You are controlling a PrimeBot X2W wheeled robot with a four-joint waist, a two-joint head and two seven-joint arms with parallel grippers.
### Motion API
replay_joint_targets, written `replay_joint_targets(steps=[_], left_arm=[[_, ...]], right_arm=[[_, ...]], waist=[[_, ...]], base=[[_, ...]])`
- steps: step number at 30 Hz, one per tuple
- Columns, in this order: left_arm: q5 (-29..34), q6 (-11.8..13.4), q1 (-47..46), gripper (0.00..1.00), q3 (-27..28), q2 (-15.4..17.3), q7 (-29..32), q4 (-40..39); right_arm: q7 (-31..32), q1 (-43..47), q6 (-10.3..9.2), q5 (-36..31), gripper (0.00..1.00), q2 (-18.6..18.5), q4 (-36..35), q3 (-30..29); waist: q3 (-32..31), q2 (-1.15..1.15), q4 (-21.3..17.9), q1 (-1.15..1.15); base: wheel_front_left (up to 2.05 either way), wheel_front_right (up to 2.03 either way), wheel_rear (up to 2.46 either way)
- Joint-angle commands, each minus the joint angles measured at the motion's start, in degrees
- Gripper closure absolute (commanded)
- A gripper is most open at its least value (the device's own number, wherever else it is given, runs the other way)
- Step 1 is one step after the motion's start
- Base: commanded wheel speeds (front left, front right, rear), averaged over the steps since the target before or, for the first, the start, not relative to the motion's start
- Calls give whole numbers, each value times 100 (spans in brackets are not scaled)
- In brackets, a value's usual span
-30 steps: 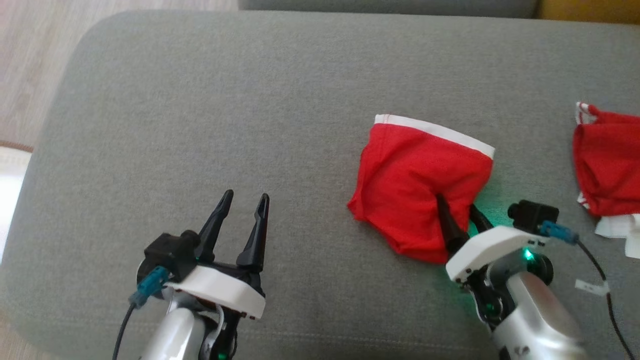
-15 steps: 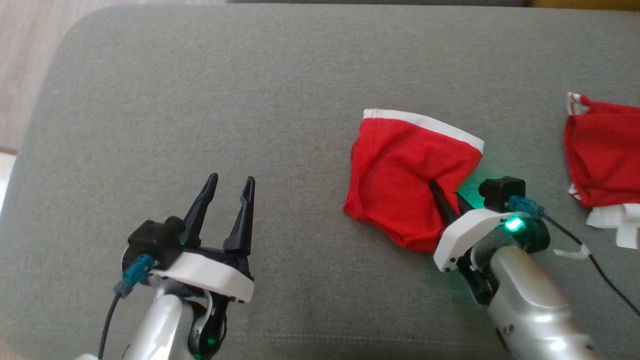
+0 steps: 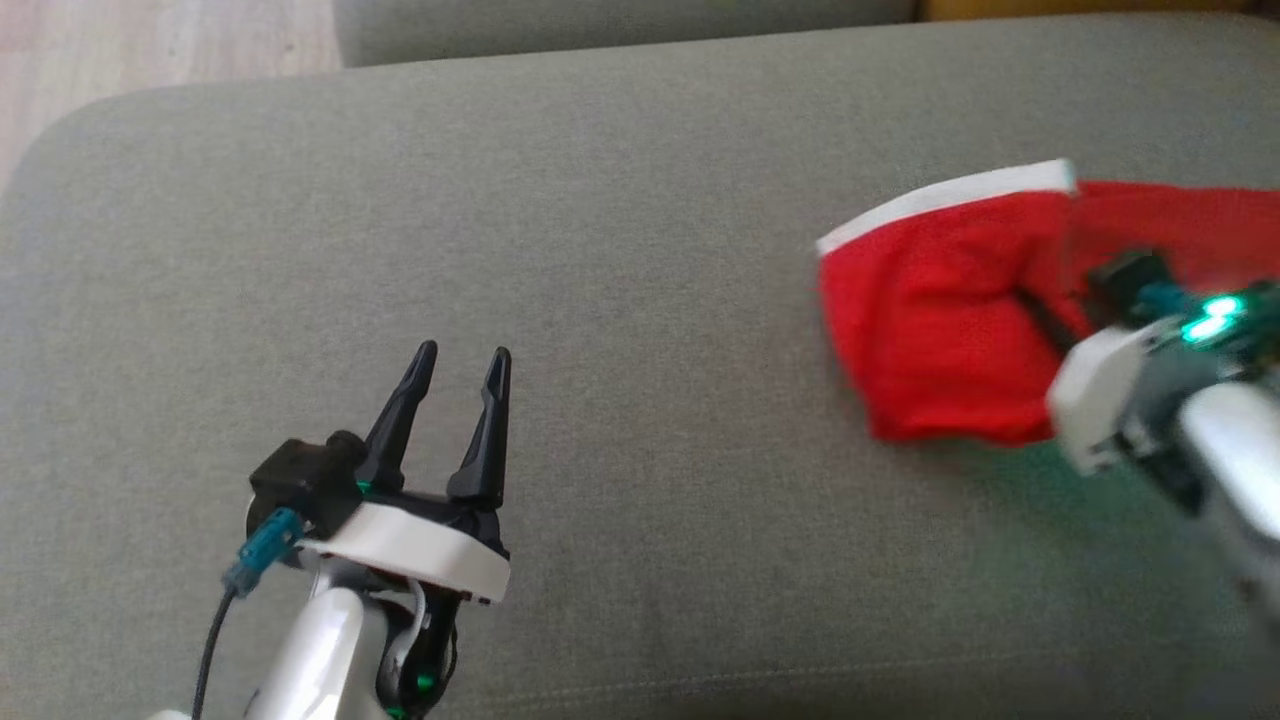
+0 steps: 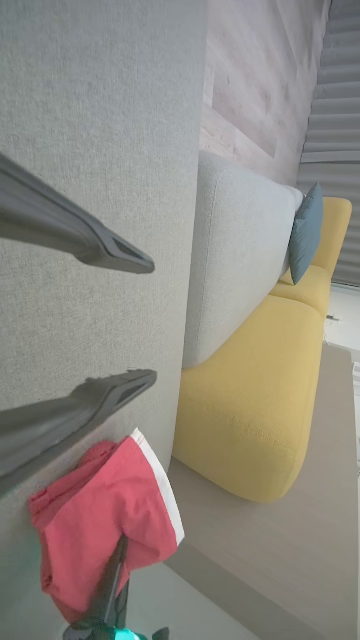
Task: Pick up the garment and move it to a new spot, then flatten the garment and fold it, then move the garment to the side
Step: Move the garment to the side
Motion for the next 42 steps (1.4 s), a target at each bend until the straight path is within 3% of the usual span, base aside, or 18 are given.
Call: replay_joint_targets(steps=[1,7,13,19,29,30,31,32,38,42], left_arm=[[-23,34,-145,0,171,26,-70,-189],[-71,7,-362,0,127,26,-70,-268],[-108,-22,-570,0,193,26,-70,-333],[-180,-24,-737,0,250,26,-70,-422],[-200,-33,-868,0,288,26,-70,-447],[-198,-34,-879,0,297,26,-70,-433],[-196,-35,-884,0,307,26,-70,-417],[-190,-37,-885,0,317,26,-70,-403],[-126,-53,-789,0,368,26,-70,-336],[-79,-54,-649,0,452,26,-70,-312]], right_arm=[[36,-211,-4,67,100,-211,-177,61],[565,-668,-4,379,100,-1572,-492,691],[1101,-897,-4,423,100,-2212,-329,872],[1705,-933,-4,402,100,-2388,26,483],[2029,-727,-4,-36,100,-2103,194,-557],[2008,-702,-4,-83,78,-2041,198,-685],[1988,-677,-4,-129,4,-1968,204,-819],[1945,-675,-4,-190,0,-1894,231,-1000],[1694,-622,-4,-874,0,-1343,232,-1873],[1161,-534,-4,-1329,0,-764,-76,-2429]], waist=[[72,0,-29,0],[480,0,54,0],[893,0,216,0],[1200,0,347,0],[1410,0,377,0],[1396,0,369,0],[1369,0,357,0],[1337,0,344,0],[913,0,267,0],[493,0,197,0]], base=[[0,0,0],[0,0,0],[0,0,0],[0,0,0],[0,0,0],[0,0,0],[0,0,0],[0,0,0],[0,0,0],[0,0,0]])
